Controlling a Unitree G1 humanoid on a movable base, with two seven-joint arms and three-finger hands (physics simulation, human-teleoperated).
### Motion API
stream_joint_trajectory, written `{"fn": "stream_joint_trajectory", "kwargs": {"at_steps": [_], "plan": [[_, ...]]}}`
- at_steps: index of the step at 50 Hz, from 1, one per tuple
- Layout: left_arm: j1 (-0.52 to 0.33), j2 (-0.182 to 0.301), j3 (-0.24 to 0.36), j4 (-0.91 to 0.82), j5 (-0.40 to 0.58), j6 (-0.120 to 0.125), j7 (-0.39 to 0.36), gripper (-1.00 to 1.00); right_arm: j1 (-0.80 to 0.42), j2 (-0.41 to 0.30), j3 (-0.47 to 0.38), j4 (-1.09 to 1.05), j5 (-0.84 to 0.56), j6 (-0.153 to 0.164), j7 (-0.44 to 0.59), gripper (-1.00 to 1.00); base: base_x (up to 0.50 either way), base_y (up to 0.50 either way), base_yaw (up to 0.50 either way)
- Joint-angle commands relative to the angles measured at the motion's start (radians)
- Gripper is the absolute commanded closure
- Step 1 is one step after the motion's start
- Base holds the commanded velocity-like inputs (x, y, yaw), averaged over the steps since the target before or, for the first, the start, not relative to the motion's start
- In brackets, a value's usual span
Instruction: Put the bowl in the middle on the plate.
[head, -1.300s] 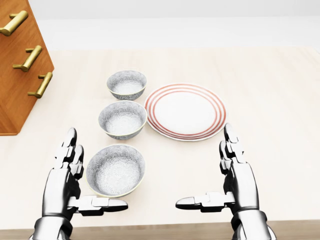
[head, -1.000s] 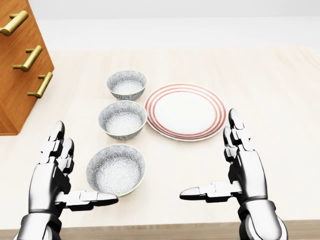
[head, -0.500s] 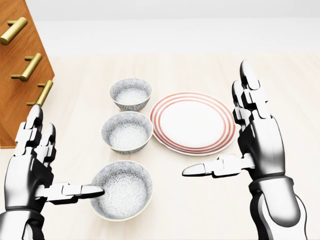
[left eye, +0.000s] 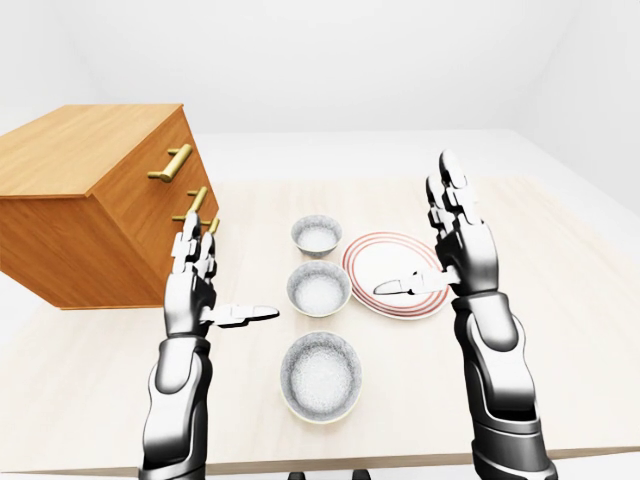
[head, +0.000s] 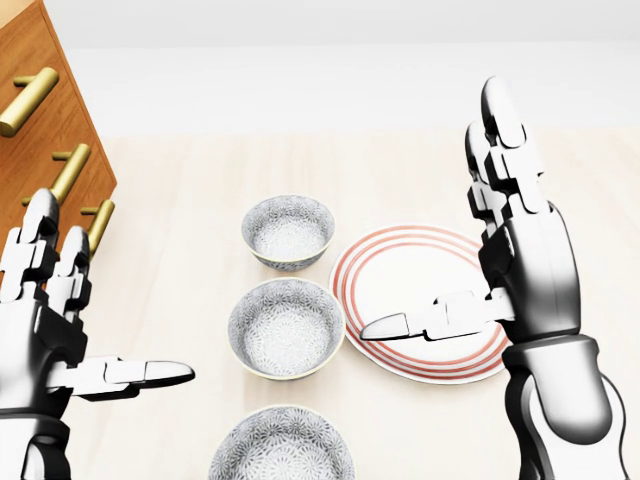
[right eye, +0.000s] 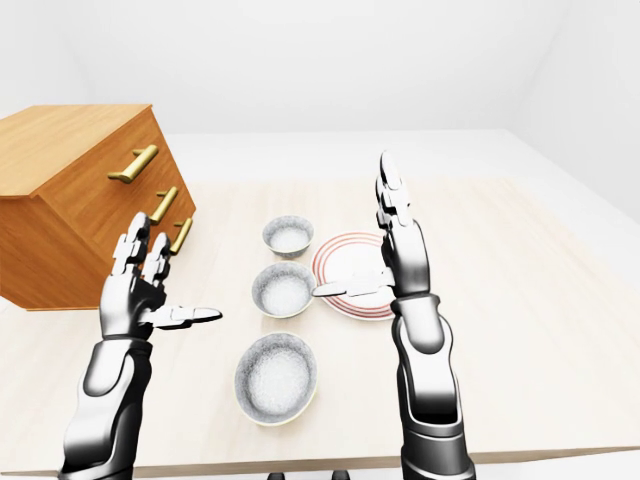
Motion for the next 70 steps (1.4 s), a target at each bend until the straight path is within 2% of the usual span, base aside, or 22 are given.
{"fn": "stream_joint_trajectory", "kwargs": {"at_steps": [1, 10, 25, 45, 56, 65, 66, 70], "plan": [[0.002, -0.001, 0.006, -0.018, -0.002, 0.0, -0.001, -1.0, -0.001, -0.002, 0.002, -0.023, -0.013, 0.0, 0.009, -1.0, 0.5, 0.3, 0.0], [0.005, -0.001, 0.007, -0.014, -0.001, 0.0, -0.002, -1.0, -0.001, 0.0, 0.001, -0.025, -0.024, 0.0, 0.006, -1.0, 0.39, 0.44, 0.0], [0.01, -0.002, 0.007, -0.003, 0.001, 0.0, -0.004, -1.0, 0.001, 0.002, -0.005, -0.031, -0.005, 0.0, -0.006, -1.0, 0.02, 0.49, 0.0], [0.01, -0.002, 0.007, -0.004, 0.002, 0.0, -0.005, -1.0, 0.0, -0.01, -0.015, -0.028, 0.004, 0.0, 0.004, -1.0, 0.0, 0.01, 0.0], [0.009, -0.003, 0.005, -0.01, 0.003, 0.0, -0.004, -1.0, -0.009, -0.028, -0.013, 0.02, -0.073, 0.0, 0.019, -1.0, 0.0, 0.0, 0.0], [0.007, -0.003, 0.004, -0.011, 0.002, 0.0, -0.004, -1.0, -0.018, -0.058, 0.003, 0.104, -0.277, 0.0, 0.053, -1.0, 0.0, 0.0, 0.0], [0.007, -0.003, 0.004, -0.012, 0.002, 0.0, -0.004, -1.0, -0.018, -0.065, 0.006, 0.119, -0.312, -0.013, 0.054, -1.0, 0.0, 0.0, 0.0], [0.007, -0.003, 0.004, -0.016, 0.001, 0.0, -0.004, -1.0, -0.021, -0.076, 0.002, 0.17, -0.411, -0.126, 0.064, -1.0, 0.0, 0.0, 0.0]]}}
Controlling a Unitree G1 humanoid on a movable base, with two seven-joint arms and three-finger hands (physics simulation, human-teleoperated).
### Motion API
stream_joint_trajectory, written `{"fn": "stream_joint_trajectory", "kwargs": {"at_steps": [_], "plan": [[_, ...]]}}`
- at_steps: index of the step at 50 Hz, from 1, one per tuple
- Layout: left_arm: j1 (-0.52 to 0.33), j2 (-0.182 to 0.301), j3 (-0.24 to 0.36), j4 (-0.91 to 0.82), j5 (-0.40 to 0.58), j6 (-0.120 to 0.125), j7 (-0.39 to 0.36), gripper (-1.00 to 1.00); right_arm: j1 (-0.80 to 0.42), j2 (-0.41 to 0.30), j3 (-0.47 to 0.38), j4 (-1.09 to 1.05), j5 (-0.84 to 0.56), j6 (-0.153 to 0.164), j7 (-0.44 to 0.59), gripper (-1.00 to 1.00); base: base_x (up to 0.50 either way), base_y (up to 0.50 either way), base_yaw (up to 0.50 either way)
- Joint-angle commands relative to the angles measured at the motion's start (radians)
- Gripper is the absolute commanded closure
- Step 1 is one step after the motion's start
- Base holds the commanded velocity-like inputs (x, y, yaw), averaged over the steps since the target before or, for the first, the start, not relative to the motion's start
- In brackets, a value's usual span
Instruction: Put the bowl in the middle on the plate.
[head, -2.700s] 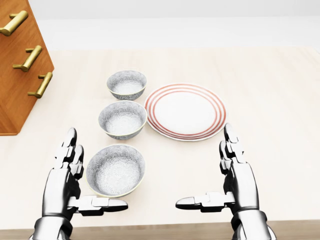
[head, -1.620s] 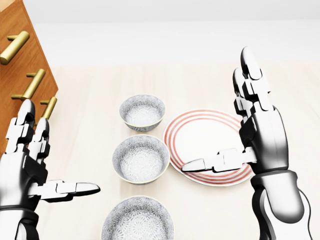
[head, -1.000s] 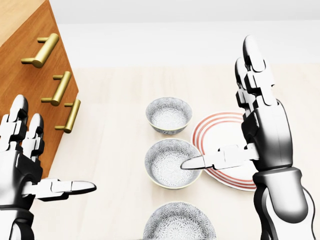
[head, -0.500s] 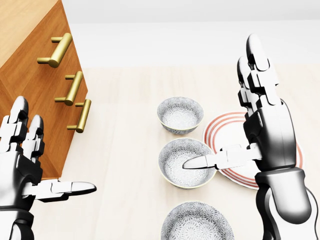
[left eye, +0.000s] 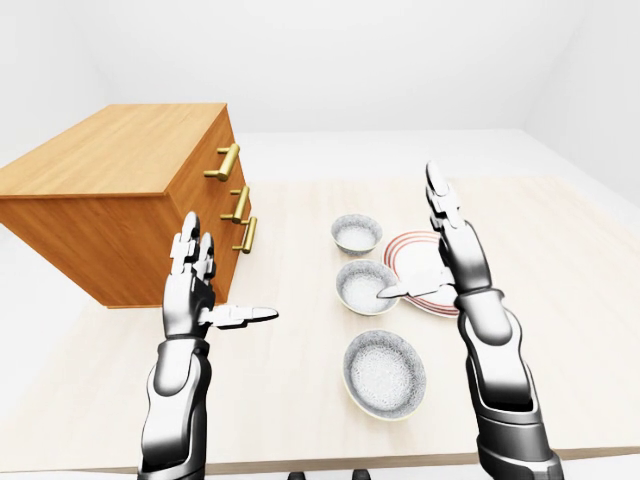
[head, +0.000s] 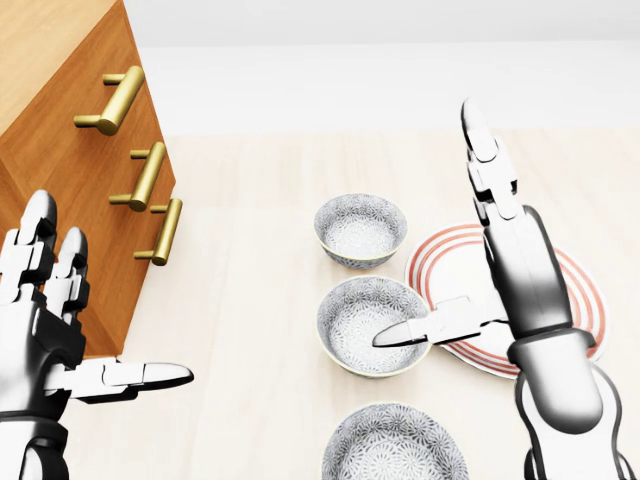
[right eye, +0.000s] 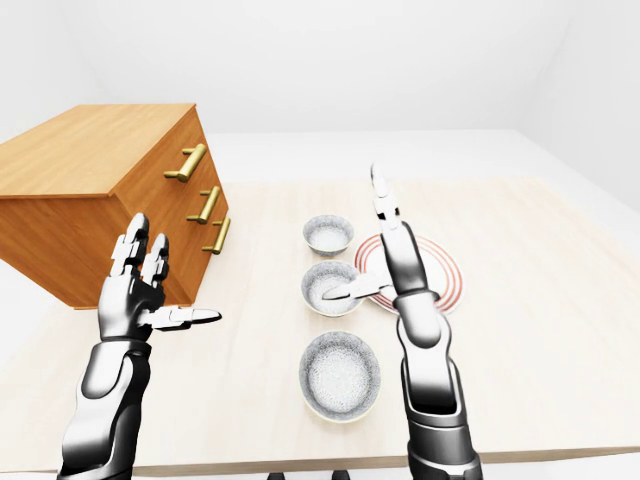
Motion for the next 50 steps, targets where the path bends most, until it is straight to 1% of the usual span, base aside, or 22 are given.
{"fn": "stream_joint_trajectory", "kwargs": {"at_steps": [1, 2, 3, 11, 23, 36, 50], "plan": [[-0.002, 0.0, 0.0, -0.006, -0.002, 0.0, 0.001, -1.0, -0.009, -0.03, 0.003, 0.106, -0.229, -0.126, 0.027, -1.0, 0.0, 0.0, 0.0], [-0.002, 0.0, 0.0, -0.009, -0.002, 0.0, 0.001, -1.0, -0.011, -0.033, 0.003, 0.113, -0.249, -0.147, 0.029, -1.0, 0.0, 0.0, 0.0], [-0.002, 0.0, 0.0, -0.009, -0.003, 0.0, 0.001, -1.0, -0.013, -0.036, 0.002, 0.12, -0.271, -0.155, 0.029, -1.0, 0.0, 0.0, 0.0], [0.001, 0.0, -0.001, 0.0, -0.001, 0.0, -0.001, -1.0, -0.024, -0.045, -0.01, 0.161, -0.349, -0.155, 0.038, -1.0, 0.0, 0.0, 0.0], [0.003, -0.002, -0.003, 0.007, 0.001, 0.0, -0.002, -1.0, -0.045, -0.063, -0.017, 0.211, -0.418, -0.155, 0.031, -1.0, 0.0, 0.0, 0.0], [0.007, -0.003, -0.006, 0.011, 0.003, 0.0, -0.002, -1.0, -0.064, -0.083, -0.002, 0.319, -0.532, -0.155, -0.013, -1.0, 0.0, 0.0, 0.0], [0.006, -0.002, -0.003, 0.009, 0.001, 0.0, -0.003, -1.0, -0.095, -0.098, 0.005, 0.442, -0.593, -0.155, -0.074, -1.0, 0.0, 0.0, 0.0]]}}
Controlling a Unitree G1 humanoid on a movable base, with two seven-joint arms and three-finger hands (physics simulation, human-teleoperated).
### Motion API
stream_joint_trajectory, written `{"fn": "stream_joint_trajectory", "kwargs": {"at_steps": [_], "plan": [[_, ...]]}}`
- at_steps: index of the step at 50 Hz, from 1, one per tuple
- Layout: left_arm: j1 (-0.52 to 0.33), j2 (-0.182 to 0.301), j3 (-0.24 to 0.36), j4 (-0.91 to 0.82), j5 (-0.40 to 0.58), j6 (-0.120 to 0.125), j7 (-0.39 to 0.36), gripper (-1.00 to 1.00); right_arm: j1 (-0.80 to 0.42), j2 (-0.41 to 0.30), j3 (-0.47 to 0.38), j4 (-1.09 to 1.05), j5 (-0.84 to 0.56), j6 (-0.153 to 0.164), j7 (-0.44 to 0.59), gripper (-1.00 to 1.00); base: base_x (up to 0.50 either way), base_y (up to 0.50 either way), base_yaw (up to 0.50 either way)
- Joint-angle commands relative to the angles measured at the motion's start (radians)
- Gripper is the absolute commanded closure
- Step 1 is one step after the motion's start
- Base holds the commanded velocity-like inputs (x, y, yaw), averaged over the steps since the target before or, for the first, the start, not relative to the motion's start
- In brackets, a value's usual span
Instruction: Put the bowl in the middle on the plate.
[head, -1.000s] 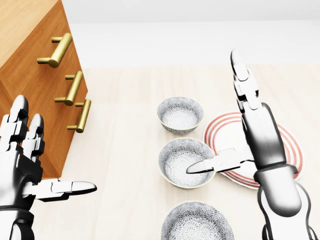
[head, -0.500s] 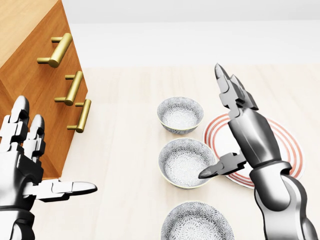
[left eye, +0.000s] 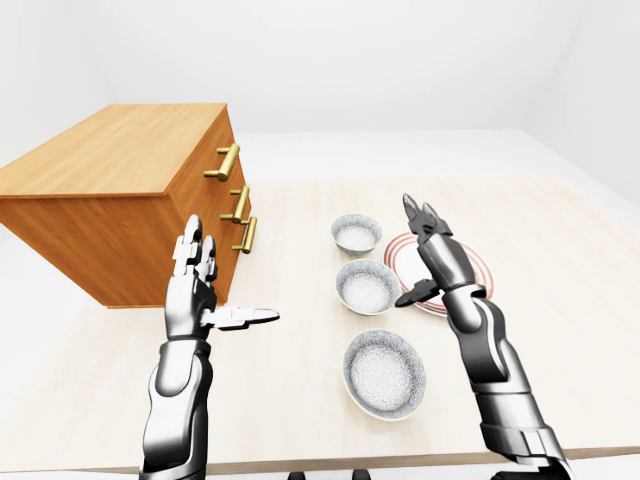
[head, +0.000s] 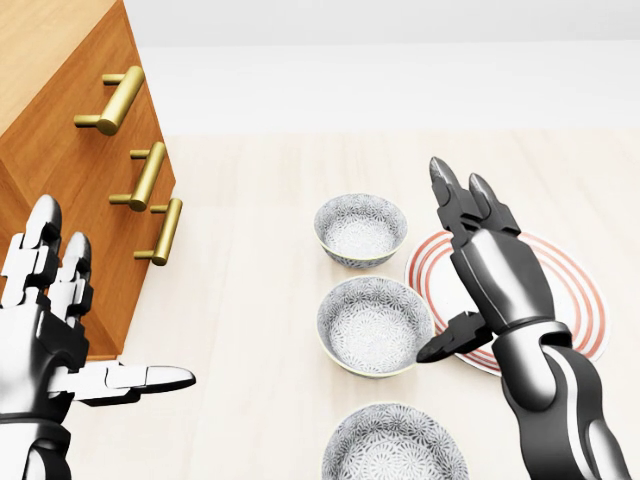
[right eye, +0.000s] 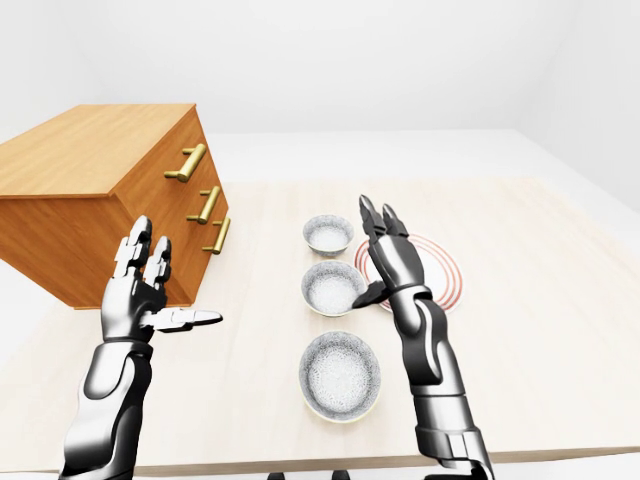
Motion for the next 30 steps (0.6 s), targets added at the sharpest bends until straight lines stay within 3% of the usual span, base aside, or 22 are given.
{"fn": "stream_joint_trajectory", "kwargs": {"at_steps": [1, 30], "plan": [[0.001, 0.0, 0.001, 0.0, 0.0, 0.0, -0.001, -1.0, -0.023, -0.013, 0.007, 0.099, -0.059, 0.0, -0.048, -1.0, 0.0, 0.0, 0.0], [-0.004, 0.001, 0.001, -0.008, -0.004, 0.0, 0.002, -1.0, -0.05, -0.024, 0.047, 0.304, -0.193, 0.0, -0.196, -1.0, 0.0, 0.0, 0.0]]}}
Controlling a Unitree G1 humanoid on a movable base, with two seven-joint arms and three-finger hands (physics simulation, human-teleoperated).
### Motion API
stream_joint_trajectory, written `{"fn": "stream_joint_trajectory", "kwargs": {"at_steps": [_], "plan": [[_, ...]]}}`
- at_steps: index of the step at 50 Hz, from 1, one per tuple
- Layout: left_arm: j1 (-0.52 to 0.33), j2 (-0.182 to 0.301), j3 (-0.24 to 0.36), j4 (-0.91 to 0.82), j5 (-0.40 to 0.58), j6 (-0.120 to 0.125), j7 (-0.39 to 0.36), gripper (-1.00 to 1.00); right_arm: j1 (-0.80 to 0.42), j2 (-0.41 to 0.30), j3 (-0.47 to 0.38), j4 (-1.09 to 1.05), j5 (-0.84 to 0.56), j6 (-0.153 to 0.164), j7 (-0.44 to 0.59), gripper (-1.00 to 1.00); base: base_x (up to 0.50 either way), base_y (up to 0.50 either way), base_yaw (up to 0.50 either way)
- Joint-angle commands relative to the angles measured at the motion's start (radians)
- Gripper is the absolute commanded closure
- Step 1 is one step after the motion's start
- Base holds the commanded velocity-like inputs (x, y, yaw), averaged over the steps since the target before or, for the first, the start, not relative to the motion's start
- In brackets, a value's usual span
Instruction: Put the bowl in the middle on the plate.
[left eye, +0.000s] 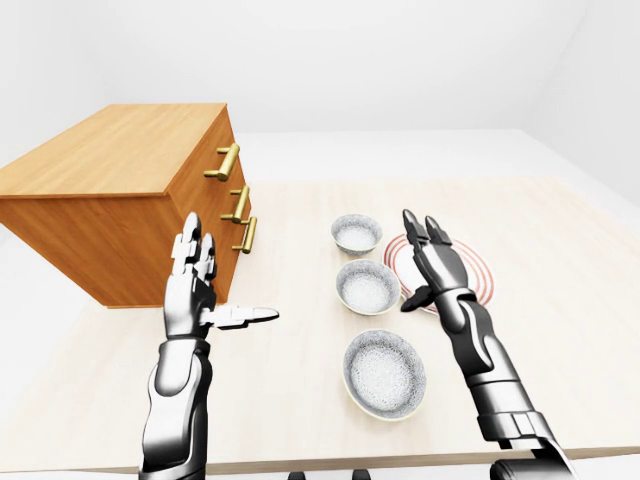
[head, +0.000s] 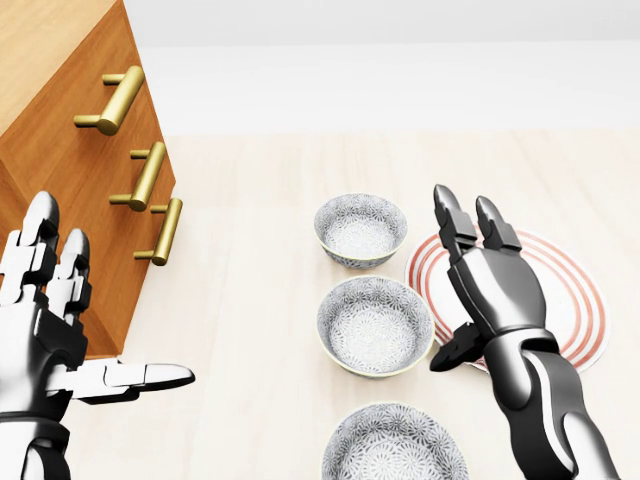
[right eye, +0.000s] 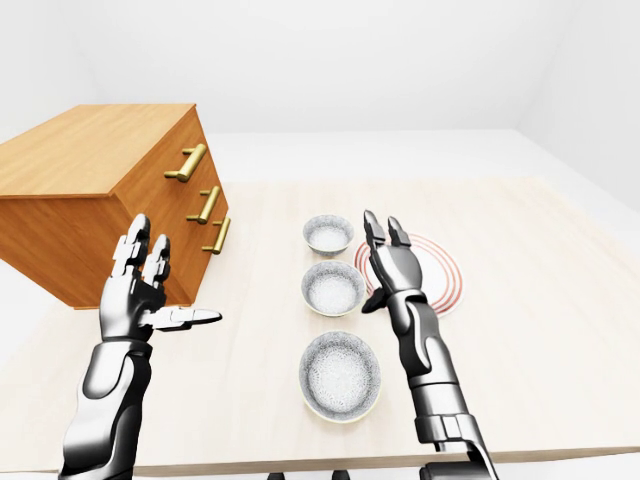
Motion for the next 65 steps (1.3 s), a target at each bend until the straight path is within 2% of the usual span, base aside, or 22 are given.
{"fn": "stream_joint_trajectory", "kwargs": {"at_steps": [1, 65], "plan": [[0.001, 0.0, 0.0, 0.0, -0.001, 0.0, 0.001, -1.0, 0.005, 0.003, 0.017, 0.062, -0.047, 0.0, -0.051, -1.0, 0.0, 0.0, 0.0], [0.003, 0.0, 0.002, 0.007, -0.003, 0.0, 0.0, -1.0, -0.003, 0.05, 0.068, 0.126, -0.086, 0.0, -0.103, -1.0, 0.0, 0.0, 0.0]]}}
